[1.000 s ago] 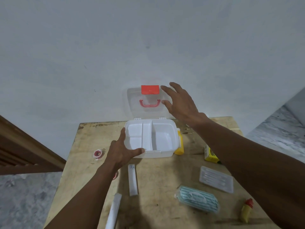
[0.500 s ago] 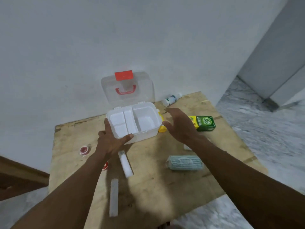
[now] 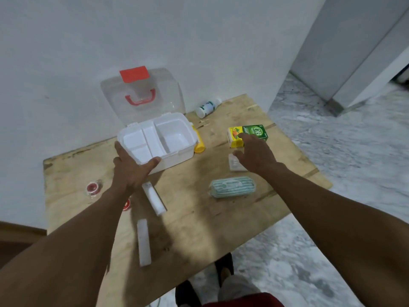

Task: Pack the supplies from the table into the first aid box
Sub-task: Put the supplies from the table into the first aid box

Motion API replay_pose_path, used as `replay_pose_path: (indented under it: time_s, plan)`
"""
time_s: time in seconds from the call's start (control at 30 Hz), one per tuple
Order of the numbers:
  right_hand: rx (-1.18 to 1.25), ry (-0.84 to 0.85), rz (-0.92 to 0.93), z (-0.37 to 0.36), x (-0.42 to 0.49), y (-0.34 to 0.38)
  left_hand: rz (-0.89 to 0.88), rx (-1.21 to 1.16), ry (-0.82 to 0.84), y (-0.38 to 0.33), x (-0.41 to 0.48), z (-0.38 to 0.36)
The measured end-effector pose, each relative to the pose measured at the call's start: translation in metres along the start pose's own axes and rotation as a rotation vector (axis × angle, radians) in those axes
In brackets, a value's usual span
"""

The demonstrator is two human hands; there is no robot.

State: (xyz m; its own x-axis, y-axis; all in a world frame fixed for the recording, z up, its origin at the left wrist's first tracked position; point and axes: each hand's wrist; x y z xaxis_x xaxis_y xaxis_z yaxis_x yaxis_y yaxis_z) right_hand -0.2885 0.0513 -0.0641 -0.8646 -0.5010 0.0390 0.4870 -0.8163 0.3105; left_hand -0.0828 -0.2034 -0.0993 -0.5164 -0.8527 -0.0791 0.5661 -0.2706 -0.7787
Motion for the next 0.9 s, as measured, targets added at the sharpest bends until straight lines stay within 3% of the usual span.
replay_pose_path:
  time_s: [0.37, 0.63, 0.9]
  plan:
    - [-0.203, 0.120, 0.255, -0.005, 0.062, -0.015, -0.050, -0.175, -0.169, -0.014, -0.013, -0.008]
    - [-0.408, 0.287, 0.311, -0.009, 0.102, -0.037, -0.031, -0.214, -0.139, -0.016, -0.011, -0.012]
    - [-0.362, 0.320, 0.325, -0.008, 0.114, -0.035, -0.023, -0.221, -0.112, -0.016, -0.010, -0.013]
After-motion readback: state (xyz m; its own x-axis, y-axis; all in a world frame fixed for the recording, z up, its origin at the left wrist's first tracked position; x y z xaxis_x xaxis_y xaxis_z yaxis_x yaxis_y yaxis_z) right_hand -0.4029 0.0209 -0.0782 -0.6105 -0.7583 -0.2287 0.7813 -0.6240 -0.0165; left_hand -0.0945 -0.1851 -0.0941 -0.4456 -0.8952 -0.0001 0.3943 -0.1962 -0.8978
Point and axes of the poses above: each hand's wrist, its own x-axis towards the middle knuckle, its own z-axis out of the back of the hand, y = z × x, and after that the axes turned 9 degrees about -y, right-handed
